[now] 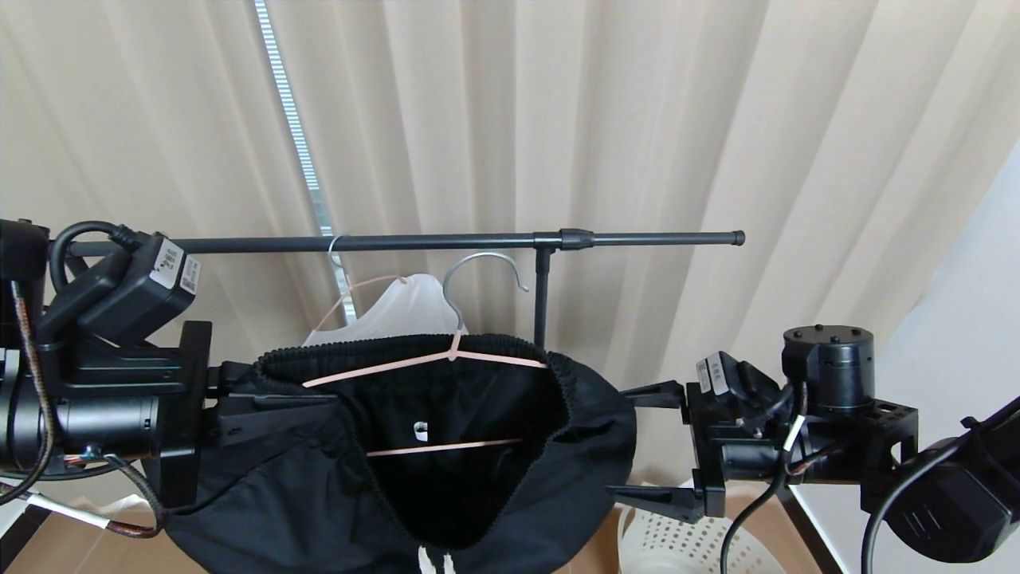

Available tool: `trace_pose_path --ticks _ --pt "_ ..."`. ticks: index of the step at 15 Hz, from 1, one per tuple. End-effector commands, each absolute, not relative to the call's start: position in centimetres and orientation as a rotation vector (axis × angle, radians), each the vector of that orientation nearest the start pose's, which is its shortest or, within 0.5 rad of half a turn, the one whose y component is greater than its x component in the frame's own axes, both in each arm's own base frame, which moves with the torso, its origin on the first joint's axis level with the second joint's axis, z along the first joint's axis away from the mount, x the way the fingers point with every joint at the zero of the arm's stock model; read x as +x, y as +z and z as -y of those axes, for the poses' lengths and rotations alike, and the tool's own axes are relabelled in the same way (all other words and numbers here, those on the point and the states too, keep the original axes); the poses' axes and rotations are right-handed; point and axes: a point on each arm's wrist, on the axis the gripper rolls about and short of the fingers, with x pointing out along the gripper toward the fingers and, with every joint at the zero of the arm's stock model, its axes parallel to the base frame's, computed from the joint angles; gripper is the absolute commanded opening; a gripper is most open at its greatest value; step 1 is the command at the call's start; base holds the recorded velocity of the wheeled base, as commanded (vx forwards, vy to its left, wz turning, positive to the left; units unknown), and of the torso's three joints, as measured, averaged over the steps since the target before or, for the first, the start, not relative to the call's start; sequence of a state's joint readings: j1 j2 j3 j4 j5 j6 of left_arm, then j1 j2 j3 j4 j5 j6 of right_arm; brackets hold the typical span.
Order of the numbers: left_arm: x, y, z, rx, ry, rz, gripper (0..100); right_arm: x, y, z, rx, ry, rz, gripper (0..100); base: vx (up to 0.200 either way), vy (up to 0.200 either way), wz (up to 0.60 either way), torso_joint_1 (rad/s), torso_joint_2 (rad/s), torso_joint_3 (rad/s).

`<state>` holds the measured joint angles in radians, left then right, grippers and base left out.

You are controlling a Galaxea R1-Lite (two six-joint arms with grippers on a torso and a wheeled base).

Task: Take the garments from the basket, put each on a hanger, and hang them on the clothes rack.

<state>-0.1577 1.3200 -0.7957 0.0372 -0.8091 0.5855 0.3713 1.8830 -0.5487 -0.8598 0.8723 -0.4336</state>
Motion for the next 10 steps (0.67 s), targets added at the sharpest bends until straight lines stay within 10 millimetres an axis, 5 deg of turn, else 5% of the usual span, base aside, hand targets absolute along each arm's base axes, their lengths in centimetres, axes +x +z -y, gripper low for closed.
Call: trace_pose_path --ticks 1,10 --pt "18.7 22.1 4.7 0.336 -1.058 -0.241 0 27.0 7.8 -12.4 -0.235 1.302 -0.244 100 0.000 0.000 0.00 0.000 0.00 0.000" --pt "17.4 22.7 5.0 0.306 -1.069 -0.210 0 27.9 6.0 -13.3 -0.212 1.273 -0.255 100 0.000 0.000 0.00 0.000 0.00 0.000"
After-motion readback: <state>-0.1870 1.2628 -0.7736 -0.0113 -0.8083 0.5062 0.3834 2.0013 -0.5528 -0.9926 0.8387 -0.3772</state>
